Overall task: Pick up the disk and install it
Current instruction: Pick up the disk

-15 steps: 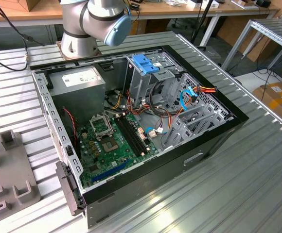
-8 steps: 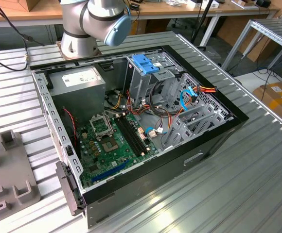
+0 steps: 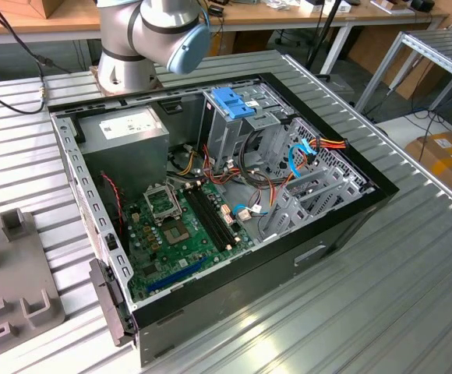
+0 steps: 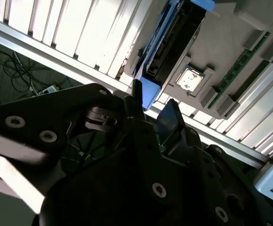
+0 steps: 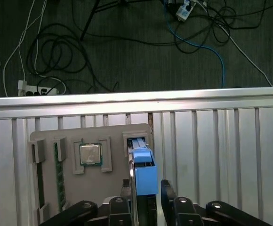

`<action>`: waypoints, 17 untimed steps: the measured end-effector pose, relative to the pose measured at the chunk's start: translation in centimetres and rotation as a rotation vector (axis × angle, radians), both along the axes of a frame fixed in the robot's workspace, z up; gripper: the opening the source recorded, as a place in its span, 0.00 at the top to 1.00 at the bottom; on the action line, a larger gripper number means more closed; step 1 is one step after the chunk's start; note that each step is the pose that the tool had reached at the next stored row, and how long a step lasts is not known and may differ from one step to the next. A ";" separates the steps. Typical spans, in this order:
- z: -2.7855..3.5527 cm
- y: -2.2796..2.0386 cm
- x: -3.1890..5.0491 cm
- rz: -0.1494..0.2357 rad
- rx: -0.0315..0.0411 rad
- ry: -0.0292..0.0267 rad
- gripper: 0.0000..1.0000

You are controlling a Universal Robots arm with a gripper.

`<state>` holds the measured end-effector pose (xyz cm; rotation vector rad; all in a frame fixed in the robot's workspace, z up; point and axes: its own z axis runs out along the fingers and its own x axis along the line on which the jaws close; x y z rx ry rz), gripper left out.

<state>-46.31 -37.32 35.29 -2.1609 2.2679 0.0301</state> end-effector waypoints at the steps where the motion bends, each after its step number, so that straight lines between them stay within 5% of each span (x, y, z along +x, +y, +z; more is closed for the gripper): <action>1: 0.00 0.00 0.00 0.000 0.0000 0.0000 0.58; 6: 0.00 0.01 0.00 0.000 0.0000 -0.0001 0.34; 17: -1.74 0.01 -0.24 0.067 0.0001 -0.0002 0.34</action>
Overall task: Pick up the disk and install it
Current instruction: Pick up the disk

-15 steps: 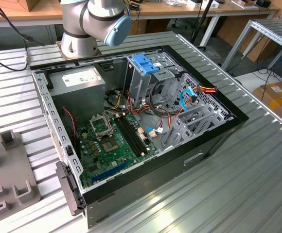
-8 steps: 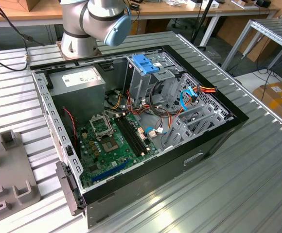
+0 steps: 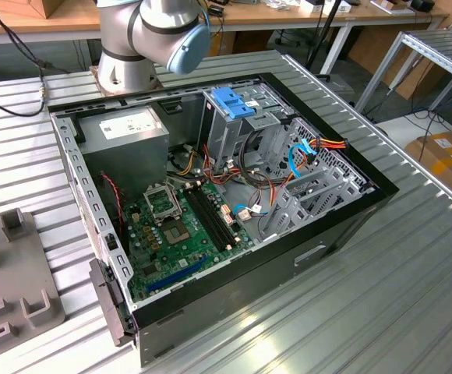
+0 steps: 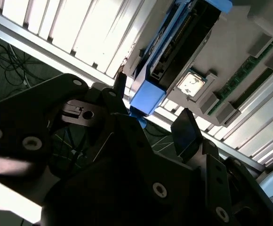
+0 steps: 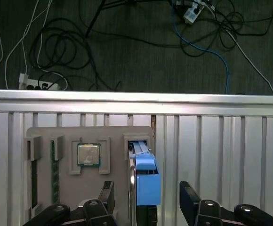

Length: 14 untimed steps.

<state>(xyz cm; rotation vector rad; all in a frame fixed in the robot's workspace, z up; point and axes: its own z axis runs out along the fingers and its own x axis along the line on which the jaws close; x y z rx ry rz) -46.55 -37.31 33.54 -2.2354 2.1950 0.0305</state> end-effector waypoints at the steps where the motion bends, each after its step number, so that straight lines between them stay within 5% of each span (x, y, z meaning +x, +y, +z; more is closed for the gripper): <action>1: -0.19 0.00 0.00 0.001 0.0000 0.0000 0.34; 3: -0.94 -0.04 0.00 -0.004 0.0000 0.0000 0.34; 8: -1.49 -0.05 0.01 -0.006 -0.0001 -0.0001 0.34; 10: -2.30 -0.05 0.01 -0.006 -0.0001 0.0000 0.34; 14: -2.66 -0.05 0.01 -0.006 -0.0002 0.0001 0.34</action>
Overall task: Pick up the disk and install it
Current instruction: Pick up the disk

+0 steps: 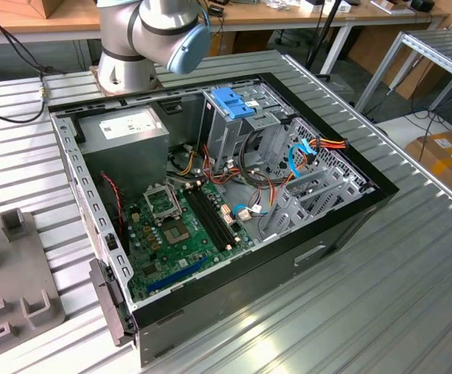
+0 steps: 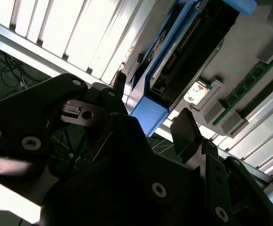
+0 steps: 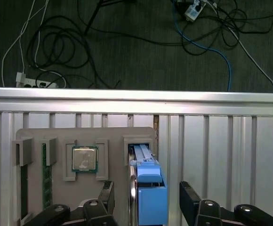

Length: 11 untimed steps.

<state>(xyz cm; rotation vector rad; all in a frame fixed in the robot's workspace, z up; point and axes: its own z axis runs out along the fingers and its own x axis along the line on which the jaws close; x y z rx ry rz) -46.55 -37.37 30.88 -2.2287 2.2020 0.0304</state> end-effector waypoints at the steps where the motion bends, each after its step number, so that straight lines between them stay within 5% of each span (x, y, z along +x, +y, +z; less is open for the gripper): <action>1: 0.00 0.00 0.00 0.000 0.0000 0.0000 0.34; 10: -0.02 0.00 0.00 0.000 0.0000 -0.0001 0.44; 11: -0.02 0.00 0.00 0.000 0.0000 -0.0001 0.51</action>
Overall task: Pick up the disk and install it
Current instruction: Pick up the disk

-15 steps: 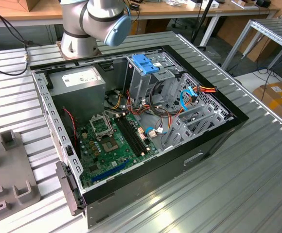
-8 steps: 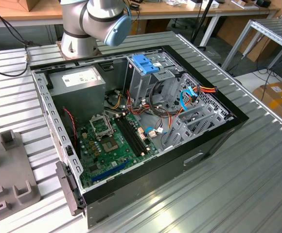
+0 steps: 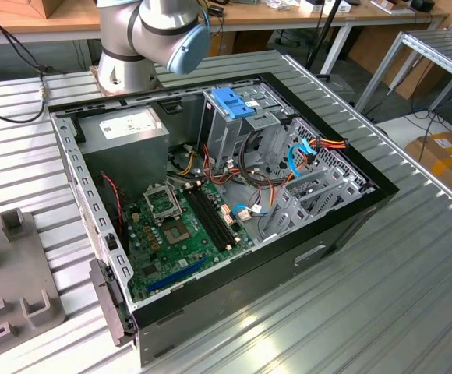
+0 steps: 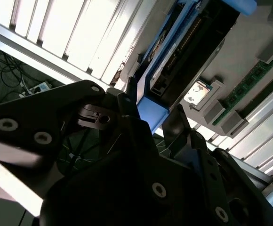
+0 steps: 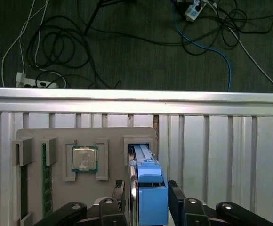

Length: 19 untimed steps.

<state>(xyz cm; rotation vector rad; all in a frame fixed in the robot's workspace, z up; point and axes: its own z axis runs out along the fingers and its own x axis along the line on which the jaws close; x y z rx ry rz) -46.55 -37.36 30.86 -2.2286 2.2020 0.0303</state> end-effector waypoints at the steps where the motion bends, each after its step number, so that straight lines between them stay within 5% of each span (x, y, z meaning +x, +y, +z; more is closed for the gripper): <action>1: 0.00 0.00 0.00 0.000 0.0000 -0.0001 0.51; 4: -0.01 0.00 0.00 0.000 0.0000 0.0000 0.53; 6: 0.00 0.00 0.00 0.000 -0.0001 0.0002 0.63; 19: 0.20 0.00 0.00 0.000 0.0001 -0.0003 0.63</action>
